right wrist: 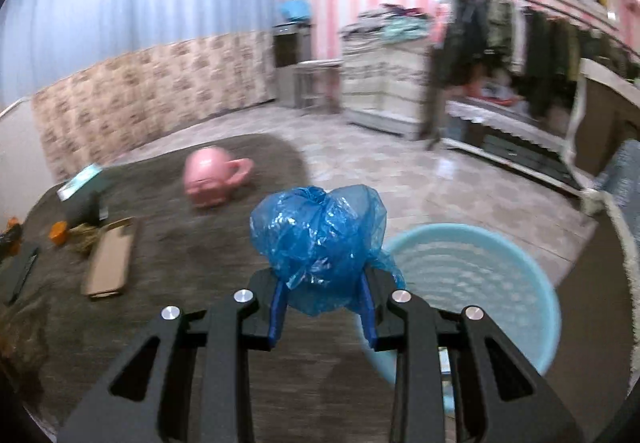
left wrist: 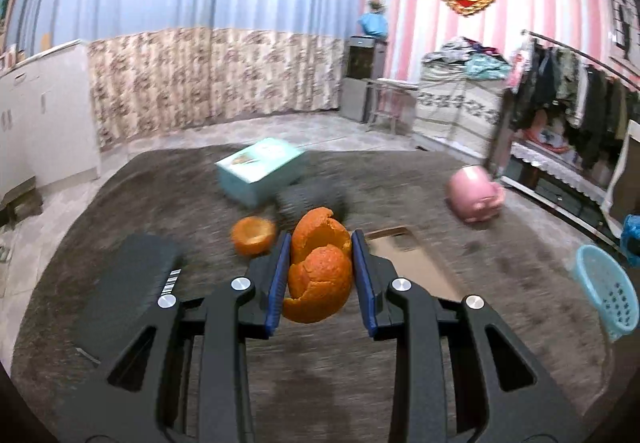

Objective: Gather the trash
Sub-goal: 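Carry the peel and blue bag to the blue basket and release both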

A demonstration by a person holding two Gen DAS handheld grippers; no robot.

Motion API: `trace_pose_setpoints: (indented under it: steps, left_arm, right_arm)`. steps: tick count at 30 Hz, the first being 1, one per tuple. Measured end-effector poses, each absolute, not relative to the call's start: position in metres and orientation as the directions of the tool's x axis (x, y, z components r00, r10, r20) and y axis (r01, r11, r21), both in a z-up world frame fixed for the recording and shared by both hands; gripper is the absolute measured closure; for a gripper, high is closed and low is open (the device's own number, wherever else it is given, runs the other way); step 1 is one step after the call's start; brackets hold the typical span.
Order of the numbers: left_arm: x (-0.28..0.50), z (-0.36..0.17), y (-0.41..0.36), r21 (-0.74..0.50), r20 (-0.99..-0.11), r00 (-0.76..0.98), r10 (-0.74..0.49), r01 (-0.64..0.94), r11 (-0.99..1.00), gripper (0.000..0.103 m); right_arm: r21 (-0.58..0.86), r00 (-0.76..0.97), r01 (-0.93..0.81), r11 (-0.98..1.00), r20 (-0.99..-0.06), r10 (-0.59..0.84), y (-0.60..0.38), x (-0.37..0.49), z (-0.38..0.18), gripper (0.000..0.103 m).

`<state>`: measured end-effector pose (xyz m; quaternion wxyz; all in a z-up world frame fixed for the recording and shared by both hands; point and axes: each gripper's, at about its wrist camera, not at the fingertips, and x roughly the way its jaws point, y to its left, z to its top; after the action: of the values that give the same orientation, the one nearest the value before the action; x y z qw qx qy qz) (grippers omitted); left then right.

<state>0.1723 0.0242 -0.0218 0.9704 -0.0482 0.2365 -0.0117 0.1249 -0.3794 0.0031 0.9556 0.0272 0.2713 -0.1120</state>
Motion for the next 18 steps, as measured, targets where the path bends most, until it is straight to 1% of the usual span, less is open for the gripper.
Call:
trace_pose_setpoints:
  steps: [4, 8, 14, 18]
  left_arm:
    - [0.175, -0.013, -0.014, -0.091, -0.445, 0.891, -0.095, 0.061, 0.994, 0.073]
    - [0.180, -0.006, -0.052, -0.119, -0.445, 0.880, -0.163, 0.122, 0.985, 0.073]
    - [0.188, 0.002, -0.117, -0.091, -0.434, 0.865, -0.250, 0.234, 0.968, 0.073]
    - [0.188, -0.001, -0.159, -0.076, -0.437, 0.845, -0.310, 0.309, 0.948, 0.073]
  right_arm:
    - [-0.014, 0.800, 0.298, 0.955, -0.542, -0.257, -0.412, 0.119, -0.004, 0.072]
    - [-0.016, 0.785, 0.335, 0.942, -0.548, -0.289, -0.432, 0.117, -0.008, 0.072]
    - [-0.022, 0.779, 0.350, 0.936, -0.549, -0.304, -0.446, 0.117, -0.014, 0.072]
    - [0.015, 0.778, 0.373, 0.928, -0.549, -0.304, -0.459, 0.109, -0.016, 0.072]
